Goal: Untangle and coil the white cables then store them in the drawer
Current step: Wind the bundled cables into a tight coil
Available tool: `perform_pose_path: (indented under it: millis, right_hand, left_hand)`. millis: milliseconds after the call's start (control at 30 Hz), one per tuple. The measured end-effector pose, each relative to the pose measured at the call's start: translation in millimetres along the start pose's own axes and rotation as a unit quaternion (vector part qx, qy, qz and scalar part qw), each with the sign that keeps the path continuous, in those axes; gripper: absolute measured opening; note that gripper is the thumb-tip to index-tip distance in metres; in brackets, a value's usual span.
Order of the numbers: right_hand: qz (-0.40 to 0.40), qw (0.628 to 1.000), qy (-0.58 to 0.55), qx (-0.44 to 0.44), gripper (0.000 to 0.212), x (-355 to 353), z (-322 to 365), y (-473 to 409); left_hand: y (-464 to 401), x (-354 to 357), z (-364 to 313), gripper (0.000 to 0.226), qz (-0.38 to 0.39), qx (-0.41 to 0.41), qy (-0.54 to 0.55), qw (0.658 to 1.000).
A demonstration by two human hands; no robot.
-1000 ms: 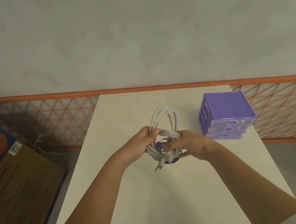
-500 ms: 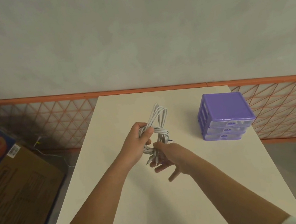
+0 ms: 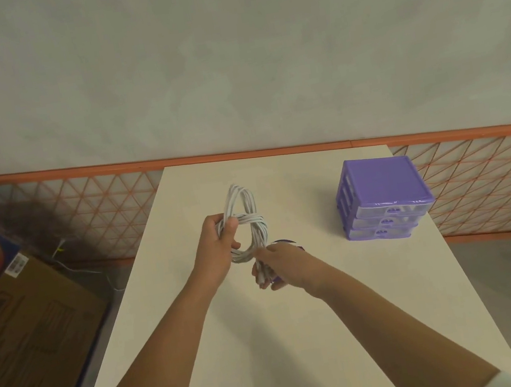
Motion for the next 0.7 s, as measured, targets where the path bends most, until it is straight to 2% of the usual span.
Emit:
perform_pose_path:
  millis: [100, 233, 333, 400, 467, 533, 567, 633, 700]
  right_hand:
    - [-0.018, 0.998, 0.04, -0.037, 0.041, 3.1, -6.1, -0.3]
    - [-0.051, 0.995, 0.083, -0.023, 0.039, 0.0, -24.6, -2.1]
    - [-0.028, 0.996, 0.082, 0.0, 0.032, -2.7, -25.7, -7.7]
    - [-0.032, 0.997, 0.075, -0.005, 0.017, -8.4, -19.6, -10.8]
    - [-0.033, 0.999, 0.008, -0.001, 0.011, -14.6, -15.4, -8.2]
    - [-0.009, 0.994, -0.112, 0.014, 0.015, -15.5, -17.9, -5.8]
    - [0.006, 0.982, -0.185, 0.021, 0.01, -12.6, -18.7, -4.4]
    - [0.009, 0.963, -0.267, 0.041, 0.011, -6.5, -17.1, 1.0]
    - [-0.025, 0.976, -0.215, 0.04, 0.023, -3.8, -13.0, 5.6]
  left_hand:
    - [-7.6, -12.1, 0.0, 0.024, -0.027, 0.0, 0.01, 1.0]
    - [-13.9, -18.4, -5.6, 0.021, -0.042, 0.0, 0.073, 0.996]
    - [-10.4, -12.2, -4.1, 0.026, -0.003, -0.036, 0.112, 0.993]
    - [-6.9, -5.5, -1.7, 0.022, 0.056, -0.068, 0.174, 0.981]
    - [-3.0, -0.6, -2.0, 0.017, 0.104, -0.079, 0.228, 0.965]
    - [-0.1, 1.9, -4.9, 0.014, 0.125, -0.086, 0.278, 0.949]
    - [0.4, 2.6, -6.1, 0.015, 0.124, -0.087, 0.292, 0.944]
    - [-0.4, 2.7, -9.0, 0.024, 0.091, -0.08, 0.28, 0.952]
    - [-1.4, 0.7, -11.3, 0.039, 0.026, -0.065, 0.224, 0.972]
Point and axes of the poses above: each hand's wrist, its own y-axis away from the middle knuckle, its own x-axis out of the palm, z = x × y, the point moved 4 cm from there along -y, towards the middle knuckle, and after that the axes turned 2 degrees about -x, right-handed, at the moved point
